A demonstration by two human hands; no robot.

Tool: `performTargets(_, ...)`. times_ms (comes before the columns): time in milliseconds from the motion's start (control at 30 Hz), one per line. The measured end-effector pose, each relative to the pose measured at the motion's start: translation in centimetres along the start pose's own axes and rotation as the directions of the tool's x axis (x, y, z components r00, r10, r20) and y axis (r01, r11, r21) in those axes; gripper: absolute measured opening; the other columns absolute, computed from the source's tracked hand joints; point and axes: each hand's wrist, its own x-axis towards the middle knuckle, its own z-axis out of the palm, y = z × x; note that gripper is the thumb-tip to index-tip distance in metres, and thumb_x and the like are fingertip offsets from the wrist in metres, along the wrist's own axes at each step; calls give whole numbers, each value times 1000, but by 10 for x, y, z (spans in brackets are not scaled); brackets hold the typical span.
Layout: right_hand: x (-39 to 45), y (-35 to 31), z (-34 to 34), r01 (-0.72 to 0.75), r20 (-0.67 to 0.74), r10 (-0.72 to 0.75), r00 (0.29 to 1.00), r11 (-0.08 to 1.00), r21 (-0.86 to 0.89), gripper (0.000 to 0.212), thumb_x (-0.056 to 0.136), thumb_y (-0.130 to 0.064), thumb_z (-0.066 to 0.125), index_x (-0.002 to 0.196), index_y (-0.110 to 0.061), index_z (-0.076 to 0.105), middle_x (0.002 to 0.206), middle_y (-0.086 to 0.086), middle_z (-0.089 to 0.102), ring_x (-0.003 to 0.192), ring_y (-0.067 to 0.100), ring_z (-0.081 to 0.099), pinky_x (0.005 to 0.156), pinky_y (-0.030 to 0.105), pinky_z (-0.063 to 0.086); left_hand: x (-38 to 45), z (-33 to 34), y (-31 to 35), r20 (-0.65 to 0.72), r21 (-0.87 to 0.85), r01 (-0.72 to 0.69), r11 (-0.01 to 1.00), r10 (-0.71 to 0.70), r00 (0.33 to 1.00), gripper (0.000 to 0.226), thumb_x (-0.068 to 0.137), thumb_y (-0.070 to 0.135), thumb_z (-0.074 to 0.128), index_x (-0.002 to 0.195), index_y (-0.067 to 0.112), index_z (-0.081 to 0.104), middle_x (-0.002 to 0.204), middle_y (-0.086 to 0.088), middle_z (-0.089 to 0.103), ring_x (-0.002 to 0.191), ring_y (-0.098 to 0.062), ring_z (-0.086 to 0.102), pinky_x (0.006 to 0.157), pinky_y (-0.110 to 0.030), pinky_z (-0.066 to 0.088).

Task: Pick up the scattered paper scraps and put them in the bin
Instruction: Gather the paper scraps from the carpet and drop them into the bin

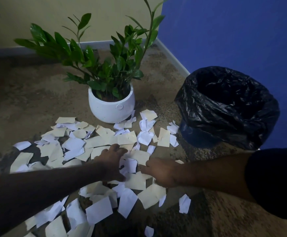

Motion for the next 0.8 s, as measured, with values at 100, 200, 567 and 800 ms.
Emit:
performTargets(100, 1, 3, 0, -10, -2, 10, 1000, 1000, 4, 46, 91, -2, 48, 137, -9, 49, 131, 16, 55, 118, 35, 53, 96, 39, 47, 3, 6, 0, 24, 29, -43, 999, 42, 999, 117, 54, 63, 82, 149, 30, 22, 161, -1, 11, 142, -32, 28, 110, -46, 36)
performTargets(200, 2, 9, -2, -15, -55, 15, 998, 1000, -2, 42, 88, 0, 49, 127, -10, 59, 120, 16, 61, 107, 33, 59, 88, 36, 50, 3, 12, 4, 50, 103, -93, 990, 88, 995, 120, 56, 70, 76, 151, 33, 14, 163, -3, 4, 147, -34, 15, 116, -50, 23)
performTargets(567, -12, 46, -17, -162, -113, 223, 968, 905, 394, 26, 85, -10, 61, 109, -13, 69, 111, 5, 68, 90, 17, 59, 72, 17, 43, 9, 37, 20, -39, 52, -39, 998, 41, 998, 68, 72, 35, 79, 133, 27, 52, 137, -6, 43, 124, -27, 42, 97, -38, 48)
performTargets(800, -33, 59, -3, -254, -6, 284, 959, 868, 427, 25, 81, -12, 72, 106, -7, 74, 114, 8, 68, 104, 21, 61, 84, 24, 47, 16, 21, 15, -103, -129, -60, 990, 47, 994, 19, 80, 9, 60, 96, 11, 68, 97, -7, 67, 92, -24, 63, 67, -23, 39)
